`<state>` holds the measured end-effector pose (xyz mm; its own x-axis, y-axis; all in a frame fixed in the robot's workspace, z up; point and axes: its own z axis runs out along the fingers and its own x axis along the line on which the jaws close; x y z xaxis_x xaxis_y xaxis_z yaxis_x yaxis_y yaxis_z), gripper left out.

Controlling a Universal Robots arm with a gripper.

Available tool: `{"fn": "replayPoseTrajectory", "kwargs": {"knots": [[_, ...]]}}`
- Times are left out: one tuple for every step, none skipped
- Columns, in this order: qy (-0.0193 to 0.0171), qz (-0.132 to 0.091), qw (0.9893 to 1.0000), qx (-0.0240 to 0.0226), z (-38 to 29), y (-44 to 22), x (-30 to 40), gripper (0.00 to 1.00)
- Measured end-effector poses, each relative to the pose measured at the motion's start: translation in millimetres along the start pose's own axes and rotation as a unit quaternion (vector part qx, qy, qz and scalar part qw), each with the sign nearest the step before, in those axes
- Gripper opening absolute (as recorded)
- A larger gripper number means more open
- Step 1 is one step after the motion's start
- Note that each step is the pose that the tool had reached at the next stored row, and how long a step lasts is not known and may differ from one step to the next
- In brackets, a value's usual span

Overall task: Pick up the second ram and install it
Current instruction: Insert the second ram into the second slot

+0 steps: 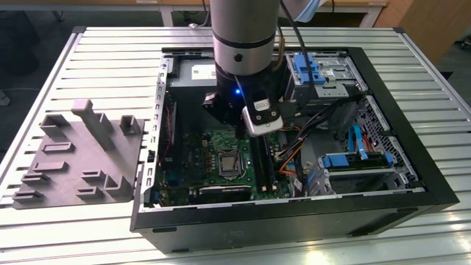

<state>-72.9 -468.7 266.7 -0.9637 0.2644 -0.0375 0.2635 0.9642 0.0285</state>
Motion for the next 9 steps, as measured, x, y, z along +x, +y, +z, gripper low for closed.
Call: {"fn": "replayPoseTrajectory", "kwargs": {"knots": [[0.0001, -0.003, 1.0, -0.0001, 0.3, 0.2, -0.8, 0.12], [0.0002, -0.006, 1.0, -0.0002, 0.5, 0.4, -1.5, 0.12], [0.0002, -0.008, 1.0, -0.0003, 0.8, 0.5, -2.1, 0.12], [0.0003, -0.01, 0.9999, -0.0004, 1.1, 0.7, -2.6, 0.12], [0.0004, -0.012, 0.9999, -0.0004, 1.3, 0.8, -3.1, 0.12], [0.0004, -0.013, 0.9999, -0.0005, 1.5, 0.9, -3.6, 0.12], [0.0004, -0.015, 0.9999, -0.0005, 1.6, 1.0, -3.9, 0.12], [0.0005, -0.015, 0.9999, -0.0005, 1.6, 1.0, -4.0, 0.12], [0.0005, -0.015, 0.9999, -0.0005, 1.7, 1.0, -4.0, 0.12]]}}
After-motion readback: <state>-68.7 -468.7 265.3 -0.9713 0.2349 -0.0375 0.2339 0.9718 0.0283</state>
